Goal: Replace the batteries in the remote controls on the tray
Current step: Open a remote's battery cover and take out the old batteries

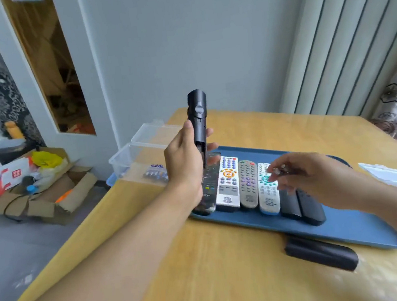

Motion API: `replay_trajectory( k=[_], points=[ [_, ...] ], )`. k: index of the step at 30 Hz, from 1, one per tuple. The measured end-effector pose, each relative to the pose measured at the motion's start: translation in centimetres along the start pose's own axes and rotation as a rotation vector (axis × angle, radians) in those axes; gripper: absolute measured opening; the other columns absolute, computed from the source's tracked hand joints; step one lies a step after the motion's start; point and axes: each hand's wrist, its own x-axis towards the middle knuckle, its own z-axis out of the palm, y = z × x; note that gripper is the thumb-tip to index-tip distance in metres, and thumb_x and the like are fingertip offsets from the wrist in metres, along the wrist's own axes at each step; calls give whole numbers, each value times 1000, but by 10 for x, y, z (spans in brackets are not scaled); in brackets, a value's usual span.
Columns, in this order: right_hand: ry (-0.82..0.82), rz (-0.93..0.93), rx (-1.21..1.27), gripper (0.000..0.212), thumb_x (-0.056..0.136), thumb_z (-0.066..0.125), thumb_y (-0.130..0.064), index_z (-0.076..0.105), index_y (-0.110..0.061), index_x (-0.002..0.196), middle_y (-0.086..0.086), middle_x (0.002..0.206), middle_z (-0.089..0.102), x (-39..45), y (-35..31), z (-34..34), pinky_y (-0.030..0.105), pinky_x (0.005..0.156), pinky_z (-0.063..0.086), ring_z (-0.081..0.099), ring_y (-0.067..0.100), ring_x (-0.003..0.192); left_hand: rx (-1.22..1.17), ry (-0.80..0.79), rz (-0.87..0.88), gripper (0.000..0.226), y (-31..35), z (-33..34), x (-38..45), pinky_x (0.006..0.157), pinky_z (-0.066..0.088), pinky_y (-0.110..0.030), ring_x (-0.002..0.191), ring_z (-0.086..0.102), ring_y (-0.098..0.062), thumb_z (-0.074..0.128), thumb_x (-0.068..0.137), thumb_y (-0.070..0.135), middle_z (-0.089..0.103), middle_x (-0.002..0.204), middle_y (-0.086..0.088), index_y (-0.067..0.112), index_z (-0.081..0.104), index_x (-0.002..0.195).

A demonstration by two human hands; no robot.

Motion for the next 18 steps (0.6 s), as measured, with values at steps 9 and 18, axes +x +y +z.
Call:
replay_trajectory(
  k=[9, 18],
  points=[
    [-88, -387, -437, 25, 85, 77, -17, 72, -33, 103, -11, 95, 75, 151, -129, 79, 29, 80, 54, 66, 9, 92, 54, 293, 300, 30, 31, -104, 72, 86, 56, -37, 87, 74, -18, 49, 107, 34, 78, 81, 2, 27, 71, 87],
    [-275, -476, -765, 28, 86, 65, -4, 74, -26, 100, -6, 97, 74, 229, -165, 155, 23, 67, 45, 62, 14, 78, -307, 370, 94, 28, 38, -123, 91, 80, 62, -28, 77, 73, -18, 54, 104, 36, 79, 82, -3, 14, 71, 109]
  ],
)
